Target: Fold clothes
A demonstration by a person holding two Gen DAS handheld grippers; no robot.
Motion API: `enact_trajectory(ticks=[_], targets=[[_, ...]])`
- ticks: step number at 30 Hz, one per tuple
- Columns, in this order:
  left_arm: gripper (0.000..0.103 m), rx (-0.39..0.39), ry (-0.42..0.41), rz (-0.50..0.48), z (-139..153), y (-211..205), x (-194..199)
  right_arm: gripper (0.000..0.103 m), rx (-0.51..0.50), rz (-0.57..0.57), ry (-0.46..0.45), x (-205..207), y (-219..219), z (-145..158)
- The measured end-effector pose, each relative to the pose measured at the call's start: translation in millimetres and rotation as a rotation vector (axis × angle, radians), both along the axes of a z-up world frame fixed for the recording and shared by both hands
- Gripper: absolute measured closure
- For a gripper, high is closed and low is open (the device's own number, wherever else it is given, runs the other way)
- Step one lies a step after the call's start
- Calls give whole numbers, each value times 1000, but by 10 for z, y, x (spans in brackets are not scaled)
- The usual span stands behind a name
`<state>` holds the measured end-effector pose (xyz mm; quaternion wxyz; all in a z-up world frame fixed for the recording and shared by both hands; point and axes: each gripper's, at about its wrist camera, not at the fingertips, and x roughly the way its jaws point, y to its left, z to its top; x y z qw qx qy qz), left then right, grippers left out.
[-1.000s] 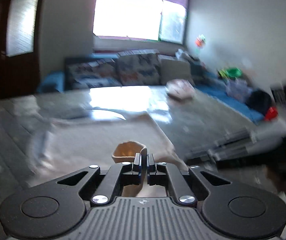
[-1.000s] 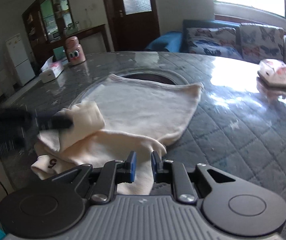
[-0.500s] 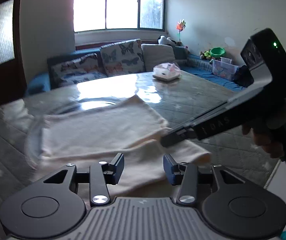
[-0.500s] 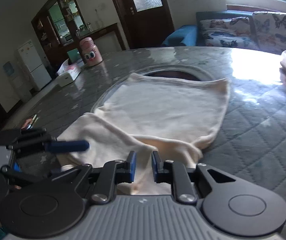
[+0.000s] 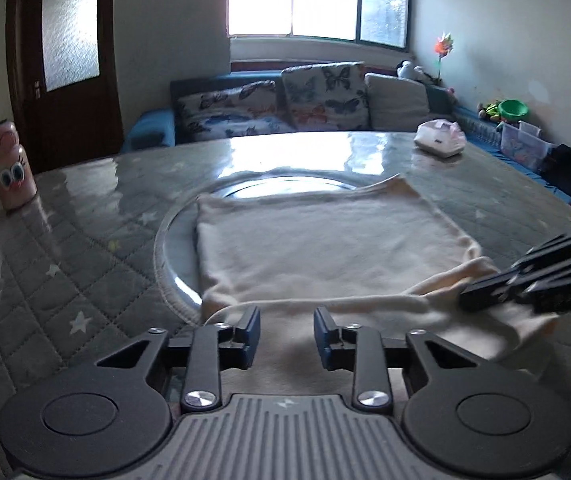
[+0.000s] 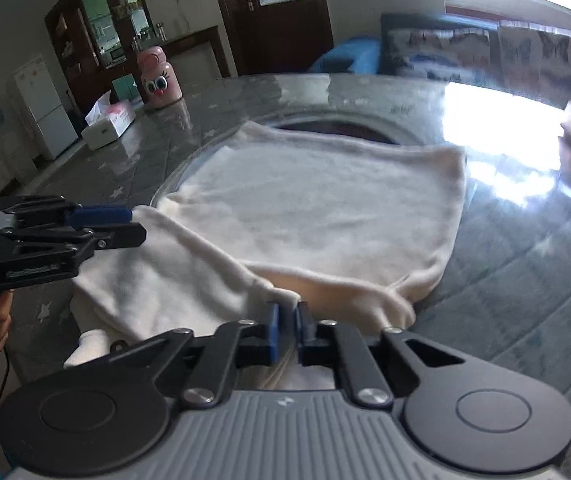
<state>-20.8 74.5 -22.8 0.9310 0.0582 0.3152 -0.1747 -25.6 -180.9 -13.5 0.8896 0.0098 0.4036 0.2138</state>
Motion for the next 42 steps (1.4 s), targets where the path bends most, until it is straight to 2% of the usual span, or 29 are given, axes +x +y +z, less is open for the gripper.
enact_trajectory(ticks=[3,8,14,17,20,23,27,30,31,34,39,42], targets=[[74,11,24,17,-76,50,48,101,-36,-10,-60,-57,-6,125],[74,-1,40,25,-48,139,31,100,-128,0,-37,-1,17,14],[74,-4,43,26,-4,139,123,99,-86,29,-134,-105,4,184],[74,1,69,32,-99,131,200,98,-84,89,-118,-84,84,122],[73,38,30,15,-68,84,132,98,-116,133,-85,-64,168,16],[73,59,-6,-54,48,34,-38,96,-143,165,-99,-158,184,39],[73,109,-48,-195,146,-105,-347,93,-161,235,-148,-339,191,102],[69,144,-54,-327,140,-217,-598,93,-196,272,-122,-375,229,-9],[65,167,-60,-370,128,-253,-688,93,-203,276,-124,-384,231,-36],[59,237,-82,-471,71,-333,-922,90,-205,293,-130,-418,225,38],[59,311,-82,-533,-83,-393,-1051,87,-280,373,-168,-583,190,155],[59,298,-84,-547,-96,-337,-1076,70,-342,430,-181,-735,155,183]])
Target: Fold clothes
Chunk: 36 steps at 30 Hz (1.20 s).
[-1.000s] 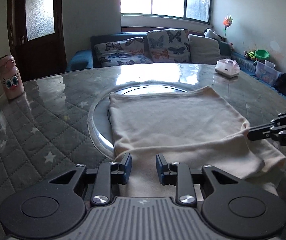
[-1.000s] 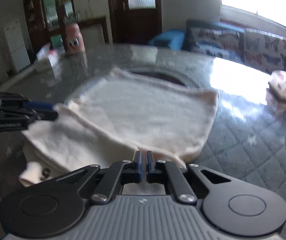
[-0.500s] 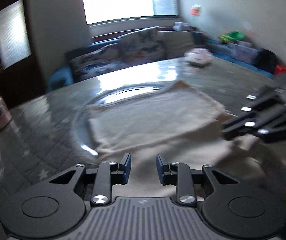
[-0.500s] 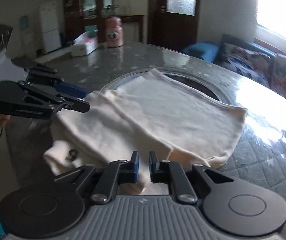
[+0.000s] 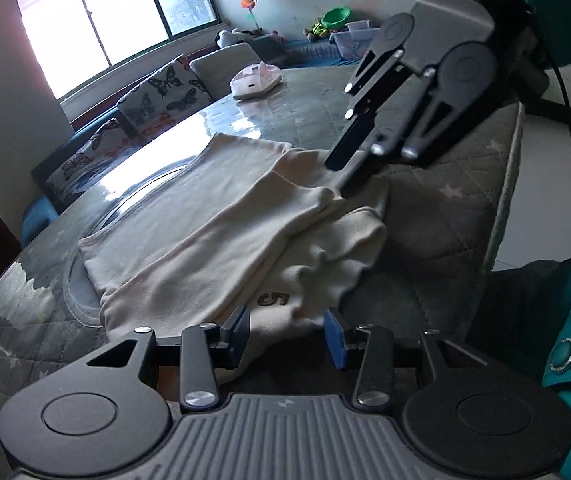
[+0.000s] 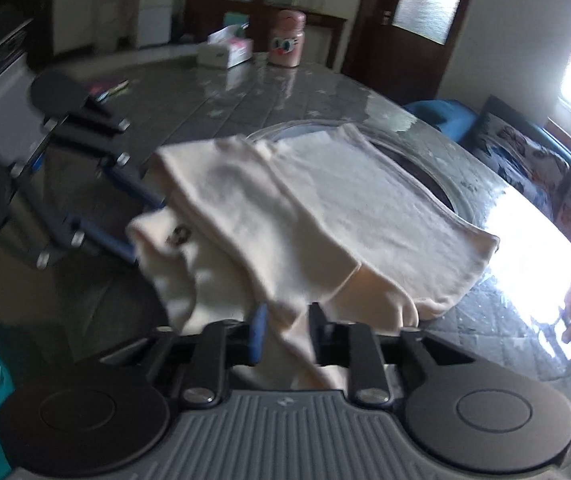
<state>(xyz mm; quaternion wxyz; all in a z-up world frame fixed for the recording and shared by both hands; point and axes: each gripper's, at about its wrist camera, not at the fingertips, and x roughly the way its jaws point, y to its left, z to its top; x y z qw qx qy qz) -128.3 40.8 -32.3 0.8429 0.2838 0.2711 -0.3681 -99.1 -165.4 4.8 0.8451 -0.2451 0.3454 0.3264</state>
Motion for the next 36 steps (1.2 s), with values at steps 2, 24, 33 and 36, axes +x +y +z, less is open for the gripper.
enact_trajectory(ticks=[2,24,33,36], targets=[[59,-6,-1,-16,1,32,-30,59,-46,51,-24,-118,-8,-1],[94,-252,46,127,330,105,615,64,-94,189,-233,-152,281,-294],[53,-160,-16,102,208,200,332,91,129,65,58,349,36,-36],[48,-103,-40,85,115,175,243,91,173,37,104,430,-19,14]])
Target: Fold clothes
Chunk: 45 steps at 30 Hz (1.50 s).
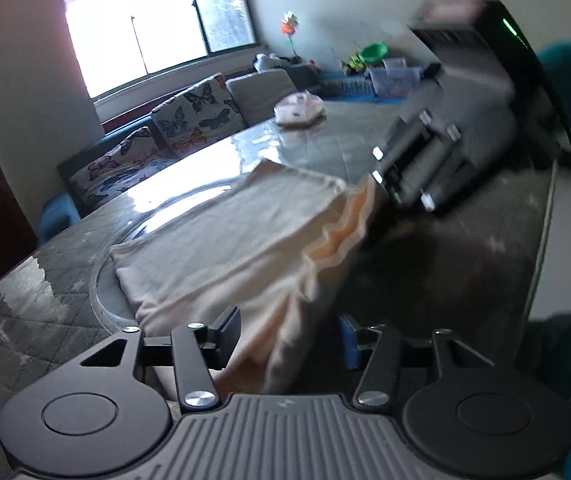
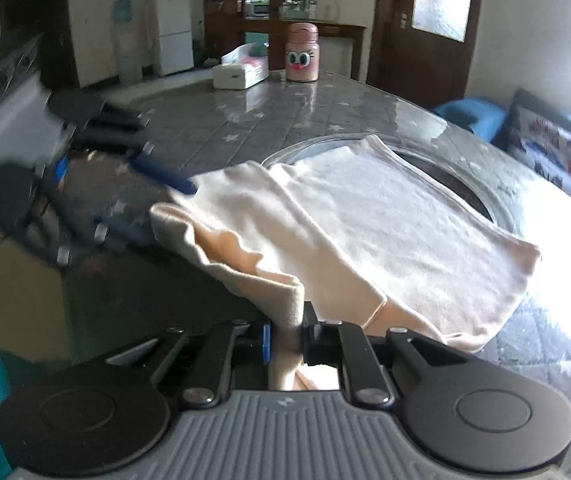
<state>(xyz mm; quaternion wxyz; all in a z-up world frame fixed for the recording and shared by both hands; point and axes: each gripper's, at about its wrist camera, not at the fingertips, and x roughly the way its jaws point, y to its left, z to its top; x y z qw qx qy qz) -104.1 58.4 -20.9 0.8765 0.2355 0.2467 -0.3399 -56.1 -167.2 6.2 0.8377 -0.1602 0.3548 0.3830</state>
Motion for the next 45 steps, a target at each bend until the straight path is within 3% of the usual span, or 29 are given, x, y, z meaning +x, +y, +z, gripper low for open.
enact_trajectory(ticks=[4,9,10,11,14,22,28,32,38,45], targets=[[47,94,-48,0,-157,-74,-43,91,36,-24,45,89,-91,48],[47,172,-110,5,-285,-78,21,91,29,-31,31,69,-57,70],[58,172,-106,1,-283,-66,45,91,25,-28,22,54,-35,65],[79,171,-95,4,-278,-48,74,91,21,-26,13,39,-13,60],[91,161,-74,11,-244,9,127,92,10,-13,-20,-20,33,50],[92,85,-40,-14,96,121,-189,93,12,62,-44,-411,-47,256],[92,43,38,-92,412,172,-792,93,23,129,64,-942,-188,559],[92,28,90,-120,468,144,-942,93,37,132,159,-1100,-260,636],[92,3,86,-110,607,82,-595,93,84,71,195,-773,-342,747],[92,5,112,-83,560,-6,146,93,100,-2,205,47,-429,795]])
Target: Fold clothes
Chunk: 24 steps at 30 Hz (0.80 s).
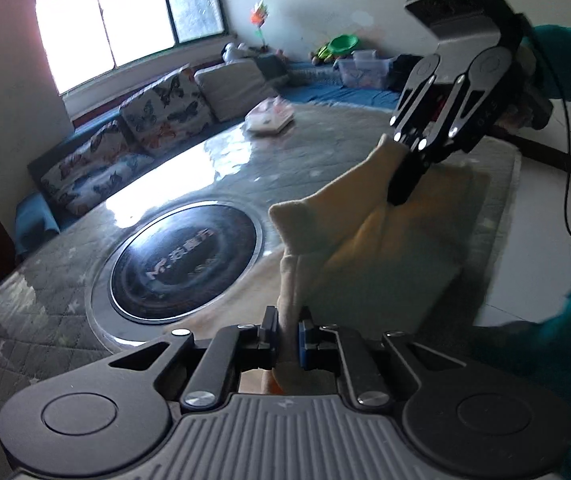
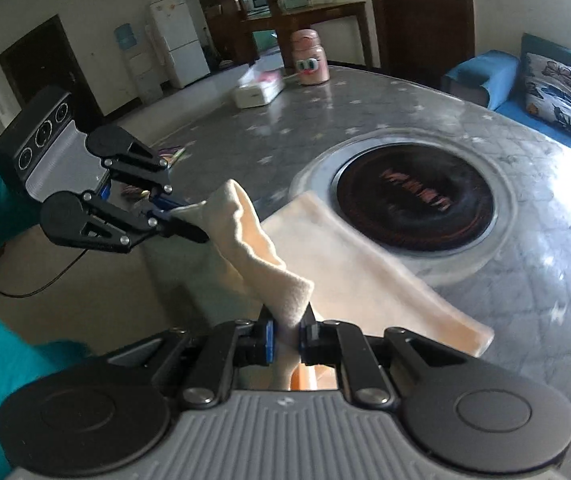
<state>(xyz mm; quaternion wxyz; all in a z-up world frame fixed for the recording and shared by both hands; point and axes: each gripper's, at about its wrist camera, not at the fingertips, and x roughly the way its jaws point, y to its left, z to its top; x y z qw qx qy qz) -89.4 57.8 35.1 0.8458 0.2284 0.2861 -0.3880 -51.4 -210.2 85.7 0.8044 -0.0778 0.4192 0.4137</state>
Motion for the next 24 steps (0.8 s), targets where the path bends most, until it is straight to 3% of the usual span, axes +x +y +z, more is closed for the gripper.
enact_trajectory(ticks=[7,12,15,19,24], targets=[[91,27,94,87,-432,-111,755,93,-60,-98,10,636,109,-448],[76,12,80,165,-609,-121,902,91,-51,-197,15,795,94,-863],[70,-10,73,226,-607,-80,1003,81,-11,-294,11,791,8,-1010],[68,10,33,316,-601,-29,1053,75,31,-390,-26,701,-99,-1027],[68,-34,-4,435,-476,70,1047,75,16,-475,-164,500,-126,-849]])
